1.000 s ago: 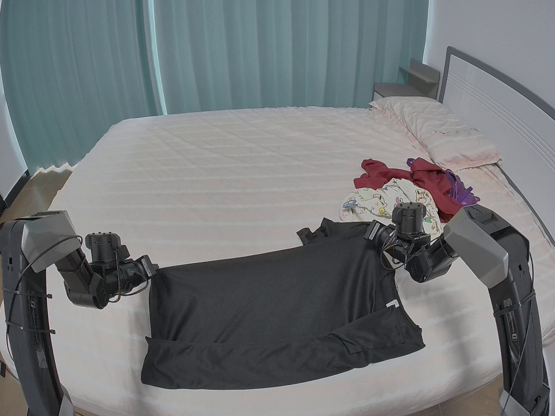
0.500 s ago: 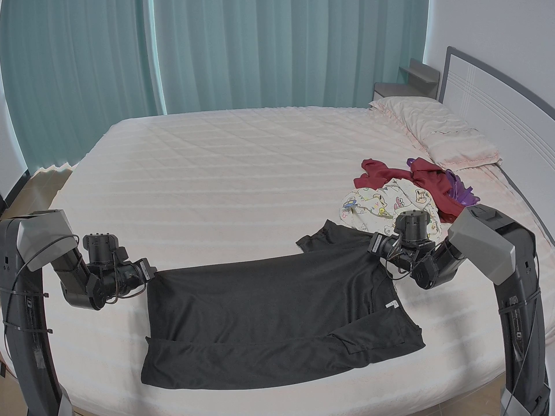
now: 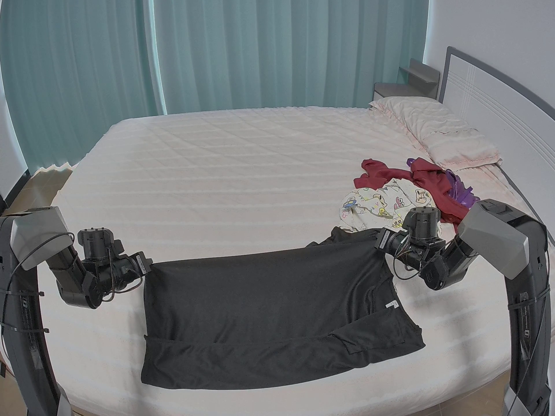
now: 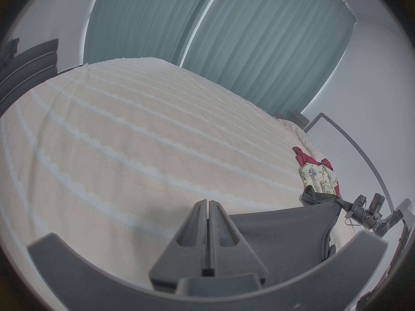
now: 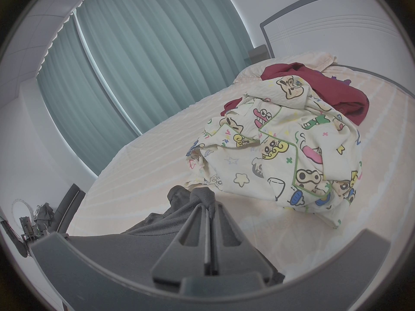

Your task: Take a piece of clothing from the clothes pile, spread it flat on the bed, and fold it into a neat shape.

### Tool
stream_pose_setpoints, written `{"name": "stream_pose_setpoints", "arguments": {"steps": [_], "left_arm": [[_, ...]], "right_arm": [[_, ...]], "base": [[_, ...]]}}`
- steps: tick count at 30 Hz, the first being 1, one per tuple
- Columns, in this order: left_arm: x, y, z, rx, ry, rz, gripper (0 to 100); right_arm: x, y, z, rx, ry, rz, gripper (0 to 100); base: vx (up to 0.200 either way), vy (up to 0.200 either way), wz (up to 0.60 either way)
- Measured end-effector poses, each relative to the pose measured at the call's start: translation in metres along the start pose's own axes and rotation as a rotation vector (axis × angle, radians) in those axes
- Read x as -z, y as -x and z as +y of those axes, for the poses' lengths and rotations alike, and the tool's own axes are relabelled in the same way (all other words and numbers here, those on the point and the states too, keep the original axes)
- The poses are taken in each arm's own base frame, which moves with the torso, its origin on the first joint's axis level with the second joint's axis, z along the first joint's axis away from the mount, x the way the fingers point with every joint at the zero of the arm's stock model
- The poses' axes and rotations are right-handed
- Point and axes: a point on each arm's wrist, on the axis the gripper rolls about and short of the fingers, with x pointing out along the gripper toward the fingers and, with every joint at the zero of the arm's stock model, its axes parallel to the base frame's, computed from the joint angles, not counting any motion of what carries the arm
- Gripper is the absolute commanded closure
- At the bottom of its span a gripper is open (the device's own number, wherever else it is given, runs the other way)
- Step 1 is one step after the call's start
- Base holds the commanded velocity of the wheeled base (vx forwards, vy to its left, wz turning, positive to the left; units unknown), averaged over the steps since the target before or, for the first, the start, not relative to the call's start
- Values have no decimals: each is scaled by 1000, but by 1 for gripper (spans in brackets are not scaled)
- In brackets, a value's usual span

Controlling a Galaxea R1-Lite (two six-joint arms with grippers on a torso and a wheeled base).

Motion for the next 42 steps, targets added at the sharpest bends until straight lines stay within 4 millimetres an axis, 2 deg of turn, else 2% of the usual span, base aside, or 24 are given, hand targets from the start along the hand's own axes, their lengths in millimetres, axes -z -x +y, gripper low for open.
{"name": "stream_pose_setpoints", "arguments": {"steps": [24, 36, 42], "left_arm": [[7, -1, 3, -10, 9, 24, 100], [7, 15, -1, -3, 2, 10, 100], [15, 25, 0, -8, -20, 21, 100]], "right_arm": [[3, 10, -3, 7, -7, 29, 100], [6, 32, -6, -2, -6, 64, 100], [12, 48, -10, -19, -3, 64, 100]], "base": [[0, 0, 0], [0, 0, 0], [0, 0, 0]]}}
